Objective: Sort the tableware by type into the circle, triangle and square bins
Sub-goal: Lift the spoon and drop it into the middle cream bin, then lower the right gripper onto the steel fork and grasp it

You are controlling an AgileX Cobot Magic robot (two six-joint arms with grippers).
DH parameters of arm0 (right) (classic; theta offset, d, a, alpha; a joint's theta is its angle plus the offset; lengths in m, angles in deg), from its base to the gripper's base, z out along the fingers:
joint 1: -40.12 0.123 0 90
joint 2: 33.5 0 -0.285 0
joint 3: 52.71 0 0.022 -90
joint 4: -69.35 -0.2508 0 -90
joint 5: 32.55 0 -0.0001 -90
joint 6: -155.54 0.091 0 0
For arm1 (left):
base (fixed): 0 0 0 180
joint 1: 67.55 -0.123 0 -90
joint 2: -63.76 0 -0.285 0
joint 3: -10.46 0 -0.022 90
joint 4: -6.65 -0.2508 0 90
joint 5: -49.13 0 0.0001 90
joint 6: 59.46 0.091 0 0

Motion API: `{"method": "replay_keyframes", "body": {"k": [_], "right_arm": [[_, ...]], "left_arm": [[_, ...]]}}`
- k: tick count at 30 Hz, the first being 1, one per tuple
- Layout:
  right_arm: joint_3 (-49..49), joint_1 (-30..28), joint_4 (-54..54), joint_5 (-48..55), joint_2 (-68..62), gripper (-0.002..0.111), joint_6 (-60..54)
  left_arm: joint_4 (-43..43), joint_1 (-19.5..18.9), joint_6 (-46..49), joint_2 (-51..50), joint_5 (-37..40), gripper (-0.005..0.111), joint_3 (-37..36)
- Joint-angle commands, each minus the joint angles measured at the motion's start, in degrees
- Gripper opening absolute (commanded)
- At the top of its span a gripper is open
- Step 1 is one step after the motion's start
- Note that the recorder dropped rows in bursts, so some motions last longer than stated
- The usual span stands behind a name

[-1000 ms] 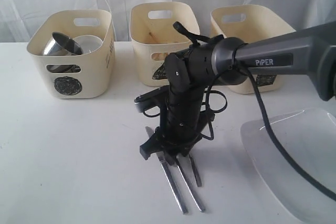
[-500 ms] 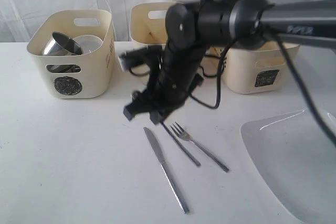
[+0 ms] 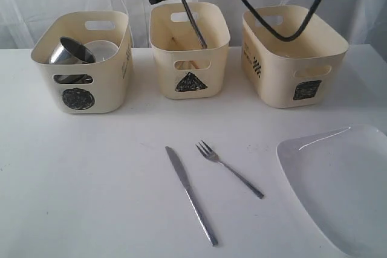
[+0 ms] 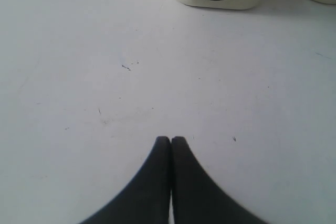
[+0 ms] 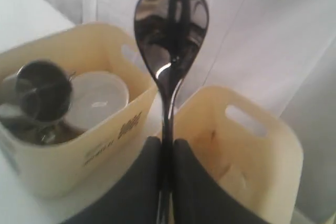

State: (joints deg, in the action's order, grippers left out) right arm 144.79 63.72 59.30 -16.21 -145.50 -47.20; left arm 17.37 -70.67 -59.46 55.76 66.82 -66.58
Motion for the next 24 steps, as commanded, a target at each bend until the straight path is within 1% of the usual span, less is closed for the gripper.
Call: {"method": "replay_keyframes", "body": {"k": [1,3,10,13,15,17,22,24], "right_arm": [[-0.2,-0.2,-0.8,-19.7,-3.5,0.0,-1.5],[-1.9,0.3,0.2,-26.4,-4.7,0.0,-2.4],[-3.0,-0.2,-0.6,-37.5,-12.3,0.0,-2.7],[-3.0,-0.4,-0.6,-46.3,-16.8,0.0,-3.0],[-2.7,-0.9,-0.5,-50.3,-19.6,0.001,-3.0],[-2.5,-1.4,-0.6,-52.4,-22.2,0.007,-3.0],[-1.6,-2.5,-0.6,-50.7,-25.6,0.033,-2.3],[-1.6,-2.6,-0.6,-50.1,-25.6,0.041,-2.3]], "left_arm": [[0.3,0.4,0.0,0.2,-0.1,0.0,-0.2],[0.3,0.4,0.0,0.2,-0.1,0.0,-0.2],[0.3,0.4,0.0,0.2,-0.1,0.0,-0.2],[0.3,0.4,0.0,0.2,-0.1,0.0,-0.2],[0.3,0.4,0.0,0.2,-0.1,0.0,-0.2],[0.3,0.4,0.0,0.2,-0.1,0.0,-0.2],[0.3,0.4,0.0,0.2,-0.1,0.0,-0.2],[0.3,0.4,0.0,0.2,-0.1,0.0,-0.2]]}}
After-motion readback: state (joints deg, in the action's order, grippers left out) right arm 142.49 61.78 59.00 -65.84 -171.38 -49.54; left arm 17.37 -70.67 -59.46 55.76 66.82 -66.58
